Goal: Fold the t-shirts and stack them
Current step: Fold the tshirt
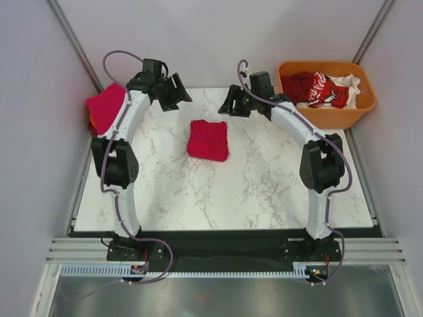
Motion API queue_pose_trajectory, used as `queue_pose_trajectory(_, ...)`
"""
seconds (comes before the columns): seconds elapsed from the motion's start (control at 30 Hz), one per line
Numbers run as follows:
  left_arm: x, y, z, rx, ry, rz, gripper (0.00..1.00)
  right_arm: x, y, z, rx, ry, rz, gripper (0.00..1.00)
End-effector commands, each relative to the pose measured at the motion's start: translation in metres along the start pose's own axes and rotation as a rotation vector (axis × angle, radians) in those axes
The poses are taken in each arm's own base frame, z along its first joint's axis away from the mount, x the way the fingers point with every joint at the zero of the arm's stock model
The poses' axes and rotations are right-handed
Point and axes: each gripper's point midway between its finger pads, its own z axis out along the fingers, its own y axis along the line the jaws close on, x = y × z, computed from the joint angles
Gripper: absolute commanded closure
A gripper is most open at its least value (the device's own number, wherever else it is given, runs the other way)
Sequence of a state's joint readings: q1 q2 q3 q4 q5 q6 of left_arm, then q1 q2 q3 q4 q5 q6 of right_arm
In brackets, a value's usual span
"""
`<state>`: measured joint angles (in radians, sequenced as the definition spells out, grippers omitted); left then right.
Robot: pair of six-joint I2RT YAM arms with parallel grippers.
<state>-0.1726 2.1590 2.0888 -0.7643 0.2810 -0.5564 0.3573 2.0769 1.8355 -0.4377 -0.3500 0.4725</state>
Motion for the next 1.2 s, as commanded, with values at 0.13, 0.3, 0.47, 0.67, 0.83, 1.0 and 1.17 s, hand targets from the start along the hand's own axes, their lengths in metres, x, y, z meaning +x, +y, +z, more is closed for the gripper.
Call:
queue_pose_trajectory(0.13, 0.049, -0.011, -0.065, 0.079, 0.039, 0.051, 0.37, 0.009, 0.102, 0.029, -0.488, 0.052, 0.015, 0.68)
queue_pose_trajectory(0.3, 0.084, -0.008, -0.066, 0.158, 0.073, 0.039, 0.42, 0.023, 0.115, 0.07, -0.698, 0.154, 0.152, 0.88)
queue_pose_trajectory(0.47, 0.124, 0.014, -0.059, 0.114, 0.158, 0.01, 0.42, 0.031, 0.105, 0.108, -0.776, 0.16, 0.158, 0.91)
queue_pose_trajectory(0.67, 0.132, 0.011, -0.057, 0.117, 0.175, 0.019, 0.42, 0.061, 0.047, 0.155, -0.702, 0.173, 0.284, 0.92)
queue_pose_trajectory(0.83, 0.131, -0.01, -0.059, 0.15, 0.169, 0.058, 0.42, 0.091, 0.019, 0.175, -0.662, 0.2, 0.327, 0.94)
queue_pose_trajectory(1.0, 0.162, -0.012, -0.038, 0.135, 0.256, 0.075, 0.42, 0.1, 0.006, 0.182, -0.64, 0.202, 0.336, 0.94)
queue_pose_trajectory(1.17, 0.135, -0.026, 0.024, 0.21, 0.03, 0.157, 0.75, 0.102, -0.007, 0.186, -0.622, 0.209, 0.348, 0.94)
